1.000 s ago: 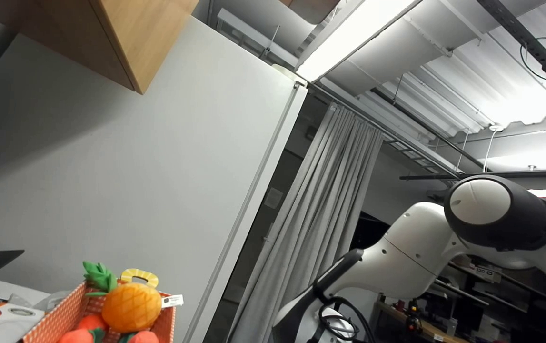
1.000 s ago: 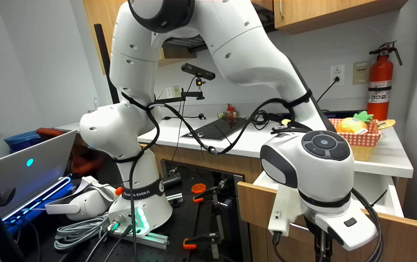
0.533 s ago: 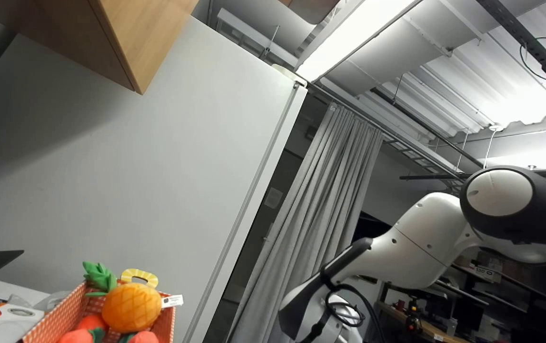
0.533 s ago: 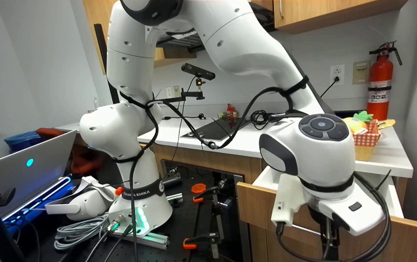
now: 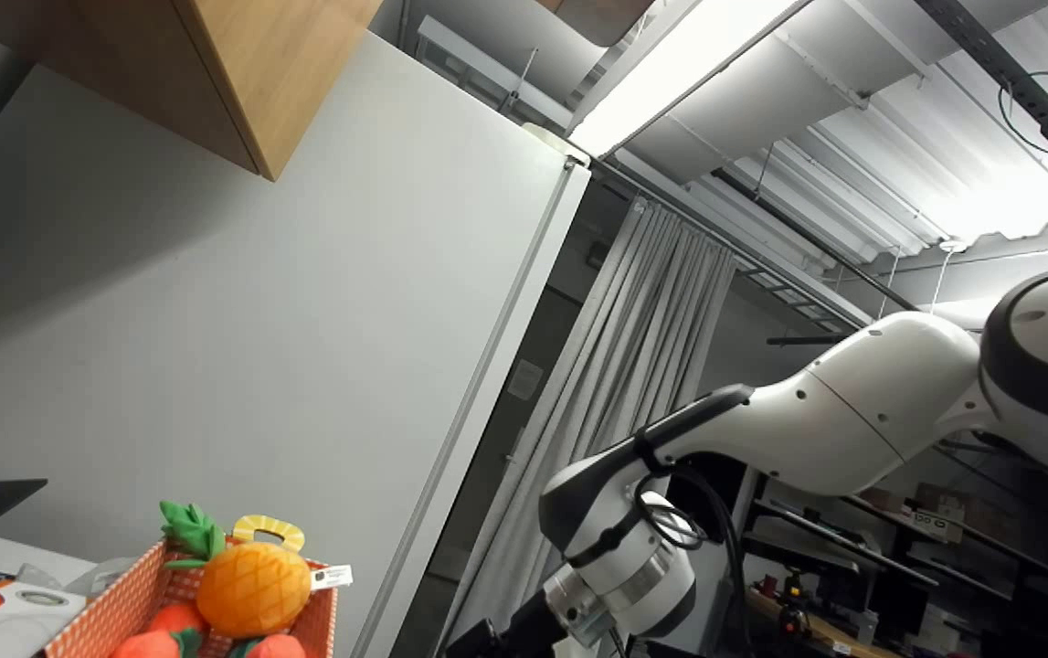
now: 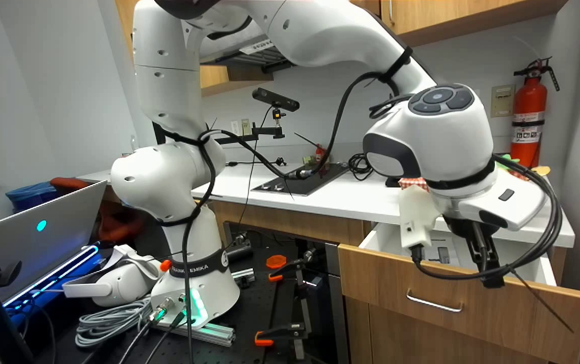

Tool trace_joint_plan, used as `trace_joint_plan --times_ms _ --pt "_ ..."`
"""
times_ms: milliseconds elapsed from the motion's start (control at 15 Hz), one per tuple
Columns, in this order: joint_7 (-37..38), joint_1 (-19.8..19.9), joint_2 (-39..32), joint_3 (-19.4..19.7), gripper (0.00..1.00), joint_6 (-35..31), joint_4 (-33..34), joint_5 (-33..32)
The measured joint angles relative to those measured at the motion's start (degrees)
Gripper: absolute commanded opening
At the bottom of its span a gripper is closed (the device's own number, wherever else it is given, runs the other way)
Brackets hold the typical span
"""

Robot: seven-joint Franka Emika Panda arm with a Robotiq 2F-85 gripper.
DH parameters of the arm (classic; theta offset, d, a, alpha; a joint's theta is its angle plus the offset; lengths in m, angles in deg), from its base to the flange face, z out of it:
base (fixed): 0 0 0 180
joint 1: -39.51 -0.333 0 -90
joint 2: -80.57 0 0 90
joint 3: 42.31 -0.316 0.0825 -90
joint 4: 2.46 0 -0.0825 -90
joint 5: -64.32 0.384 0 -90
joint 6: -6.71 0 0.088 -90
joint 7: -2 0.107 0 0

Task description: Fully open the top right drawer of the cabinet

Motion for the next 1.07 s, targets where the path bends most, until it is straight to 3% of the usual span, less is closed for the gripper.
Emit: trace_joint_plan --times_ms 333,733,800,867,1067 --pt "-3.17 -0.06 1.84 -3.8 1.0 0.09 0.07 5.49" --pt "-3.34 -0.21 -1.03 -5.96 1.0 0.11 -0.12 6.1" --pt "-3.34 -0.21 -1.74 -6.18 0.91 0.11 -0.05 6.1" --pt "-3.33 -0.21 -2.45 -6.45 0.72 0.11 0.12 6.12" --pt "-3.34 -0.2 -3.83 -7.28 0.49 0.06 1.12 6.14"
